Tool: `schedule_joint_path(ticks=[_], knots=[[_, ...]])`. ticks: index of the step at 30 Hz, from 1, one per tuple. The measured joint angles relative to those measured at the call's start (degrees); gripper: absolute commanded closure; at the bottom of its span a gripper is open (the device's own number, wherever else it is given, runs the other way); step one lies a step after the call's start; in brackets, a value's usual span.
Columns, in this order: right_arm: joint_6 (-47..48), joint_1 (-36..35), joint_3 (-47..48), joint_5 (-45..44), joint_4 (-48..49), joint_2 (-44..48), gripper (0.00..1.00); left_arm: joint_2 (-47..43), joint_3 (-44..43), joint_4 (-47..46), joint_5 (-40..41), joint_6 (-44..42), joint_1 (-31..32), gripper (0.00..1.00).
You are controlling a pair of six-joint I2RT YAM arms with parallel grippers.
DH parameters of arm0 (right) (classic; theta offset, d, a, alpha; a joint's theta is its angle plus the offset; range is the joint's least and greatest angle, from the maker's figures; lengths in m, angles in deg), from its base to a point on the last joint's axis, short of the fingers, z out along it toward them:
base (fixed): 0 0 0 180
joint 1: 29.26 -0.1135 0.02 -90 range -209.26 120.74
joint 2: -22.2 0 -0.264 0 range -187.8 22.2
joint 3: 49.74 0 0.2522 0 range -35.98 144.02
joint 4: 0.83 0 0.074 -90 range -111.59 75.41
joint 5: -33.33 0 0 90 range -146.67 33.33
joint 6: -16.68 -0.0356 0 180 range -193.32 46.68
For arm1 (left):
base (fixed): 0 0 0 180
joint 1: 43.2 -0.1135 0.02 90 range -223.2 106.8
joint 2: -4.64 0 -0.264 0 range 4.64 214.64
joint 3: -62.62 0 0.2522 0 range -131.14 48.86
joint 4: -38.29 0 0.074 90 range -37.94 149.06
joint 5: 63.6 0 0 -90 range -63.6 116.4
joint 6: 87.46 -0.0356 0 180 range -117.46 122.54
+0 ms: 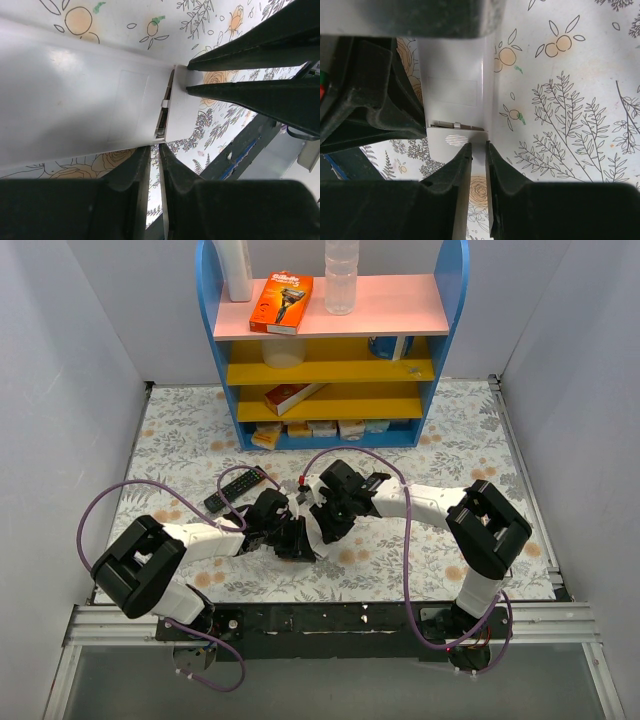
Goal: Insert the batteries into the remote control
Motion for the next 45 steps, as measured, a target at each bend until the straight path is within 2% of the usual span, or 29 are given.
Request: schedule_joint_path(ticks=[9, 18, 21, 27, 32, 40, 45], knots=[[0.0, 0.0, 0.0, -0.5, 0.0, 0.0, 0.78, -0.9, 0.3, 0.1, 0.7, 0.0, 0.4, 0.81], [-0.5, 0.0, 0.0, -0.9, -0.1, 0.0, 0.78, -5.4, 2.2, 1.9, 2.7, -1.0, 0.4, 0.7], [-0.7, 0.0, 0.0, -1.0, -0.1, 0.0, 0.78, -6.9, 2.4, 3.0, 3.3, -1.4, 0.4, 0.69], [-1.1, 0.0, 0.0, -1.0, -0.1, 0.1, 0.75, -7.5, 2.4, 4.1, 4.1, -1.8, 0.4, 0.76], [-1.2, 0.0, 0.0, -0.3, -0.2, 0.5, 0.7, -6.8, 2.4, 4.1, 4.5, -1.7, 0.4, 0.77], [-1.3, 0.0, 0.0, 0.3, -0.2, 2.6, 0.69, -6.5, 2.4, 3.9, 4.5, -1.5, 0.4, 0.77], [-1.7, 0.1, 0.0, -0.9, -0.2, 2.9, 0.7, -5.8, 2.2, 3.4, 4.5, -0.9, 0.4, 0.81]])
